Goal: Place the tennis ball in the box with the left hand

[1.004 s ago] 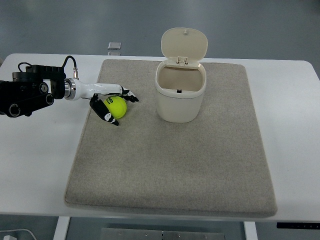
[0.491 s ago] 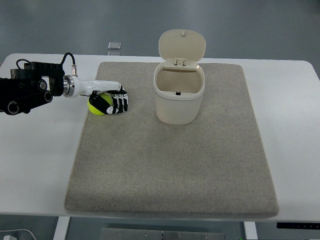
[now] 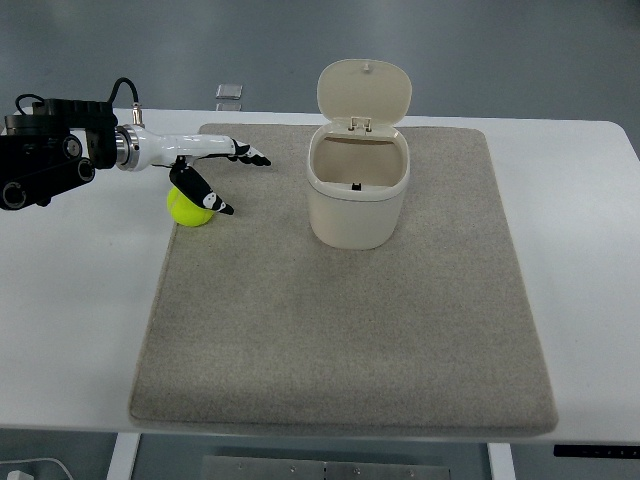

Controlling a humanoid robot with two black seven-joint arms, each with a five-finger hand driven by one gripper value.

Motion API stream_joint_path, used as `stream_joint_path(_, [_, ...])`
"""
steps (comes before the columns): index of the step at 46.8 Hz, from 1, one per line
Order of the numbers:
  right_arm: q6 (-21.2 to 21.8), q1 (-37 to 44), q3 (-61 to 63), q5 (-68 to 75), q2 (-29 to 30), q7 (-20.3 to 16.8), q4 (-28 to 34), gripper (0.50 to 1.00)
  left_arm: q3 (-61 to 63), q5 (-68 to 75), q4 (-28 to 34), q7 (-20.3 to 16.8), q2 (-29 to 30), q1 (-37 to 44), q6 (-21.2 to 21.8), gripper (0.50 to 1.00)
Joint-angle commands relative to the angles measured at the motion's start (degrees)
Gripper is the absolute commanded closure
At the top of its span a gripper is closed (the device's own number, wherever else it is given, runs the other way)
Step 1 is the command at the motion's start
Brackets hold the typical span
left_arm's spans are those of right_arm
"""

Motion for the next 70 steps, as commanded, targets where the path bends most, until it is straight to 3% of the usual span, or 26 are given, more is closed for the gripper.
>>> stream_joint_path(1, [0.0,0.0,-0.02,0.0,0.0,-0.04,0.0,0.562,0.11,0.09,0.09,0.0,0.03,-0.03,0.04,0.594])
stream_joint_path(15, [0.0,0.0,-0.02,0.0,0.0,-0.04,0.0,0.562,0.82,3.51,0.0,-0.08,1.34,0.06,0.39,0.613])
stream_joint_path(70, [0.0,0.0,0.07,0.0,0.0,-0.04,0.0,0.562,1.17,6.24,-3.34,-0.52,7.23,0.33,0.92,0.613])
